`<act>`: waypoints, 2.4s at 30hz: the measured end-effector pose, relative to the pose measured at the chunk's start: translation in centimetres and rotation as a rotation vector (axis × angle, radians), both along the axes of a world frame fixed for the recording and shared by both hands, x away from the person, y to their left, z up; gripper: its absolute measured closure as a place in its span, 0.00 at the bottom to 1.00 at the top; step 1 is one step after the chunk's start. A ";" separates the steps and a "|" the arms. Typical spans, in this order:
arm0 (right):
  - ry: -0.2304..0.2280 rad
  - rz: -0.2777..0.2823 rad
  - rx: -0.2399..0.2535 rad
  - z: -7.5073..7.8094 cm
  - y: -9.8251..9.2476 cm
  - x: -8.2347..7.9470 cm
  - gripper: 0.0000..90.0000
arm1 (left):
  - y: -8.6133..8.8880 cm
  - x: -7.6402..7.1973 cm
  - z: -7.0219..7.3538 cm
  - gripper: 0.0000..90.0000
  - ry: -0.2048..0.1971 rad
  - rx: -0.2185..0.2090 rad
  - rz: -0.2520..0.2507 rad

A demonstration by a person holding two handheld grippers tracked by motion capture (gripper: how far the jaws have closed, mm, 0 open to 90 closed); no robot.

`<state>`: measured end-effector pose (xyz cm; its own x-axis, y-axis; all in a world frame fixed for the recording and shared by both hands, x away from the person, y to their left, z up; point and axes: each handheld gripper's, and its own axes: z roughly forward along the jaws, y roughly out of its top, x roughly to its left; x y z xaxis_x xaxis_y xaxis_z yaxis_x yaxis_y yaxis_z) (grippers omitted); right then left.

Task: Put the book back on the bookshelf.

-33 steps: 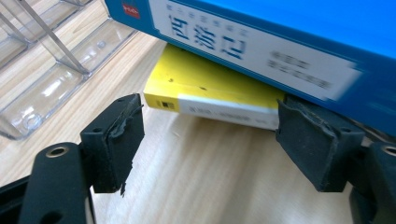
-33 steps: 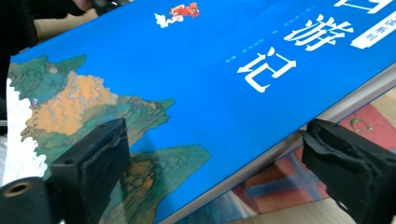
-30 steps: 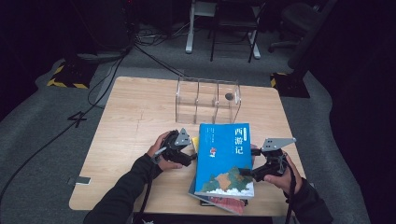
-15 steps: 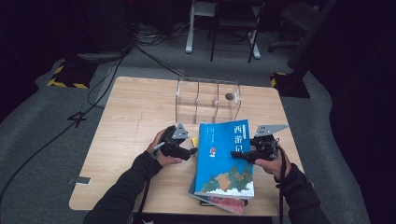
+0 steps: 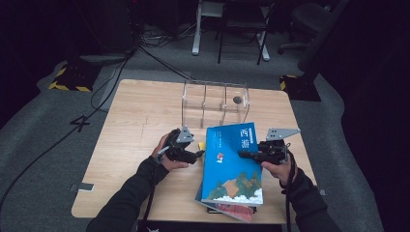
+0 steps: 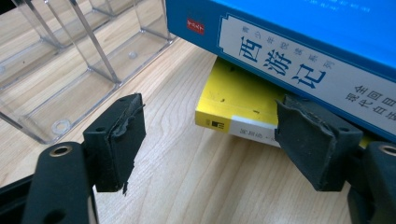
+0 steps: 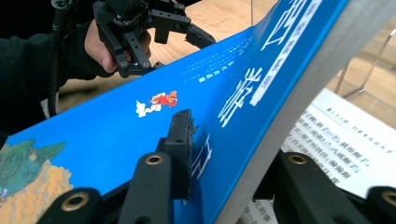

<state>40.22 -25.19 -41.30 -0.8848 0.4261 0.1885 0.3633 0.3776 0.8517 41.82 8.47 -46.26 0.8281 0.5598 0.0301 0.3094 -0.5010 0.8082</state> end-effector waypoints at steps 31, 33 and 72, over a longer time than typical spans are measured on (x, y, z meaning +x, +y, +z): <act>-0.250 0.061 0.004 4.8 2.4 -2.7 0.83 | 1.6 2.6 3.5 0.91 -0.030 -0.265 -0.071; -0.266 0.058 0.014 5.1 2.3 -2.6 0.84 | 1.6 2.6 4.4 0.98 -0.039 -0.282 -0.081; -0.559 0.081 0.014 8.3 0.6 -7.1 0.86 | 0.0 -2.4 14.5 0.91 -0.271 -0.342 -0.179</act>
<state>33.16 -24.60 -32.98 -0.8813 0.3537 -0.3134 -0.1745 0.3727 0.9114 39.41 8.52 -31.72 0.9004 0.4242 0.0967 -0.0022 -0.2178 0.9760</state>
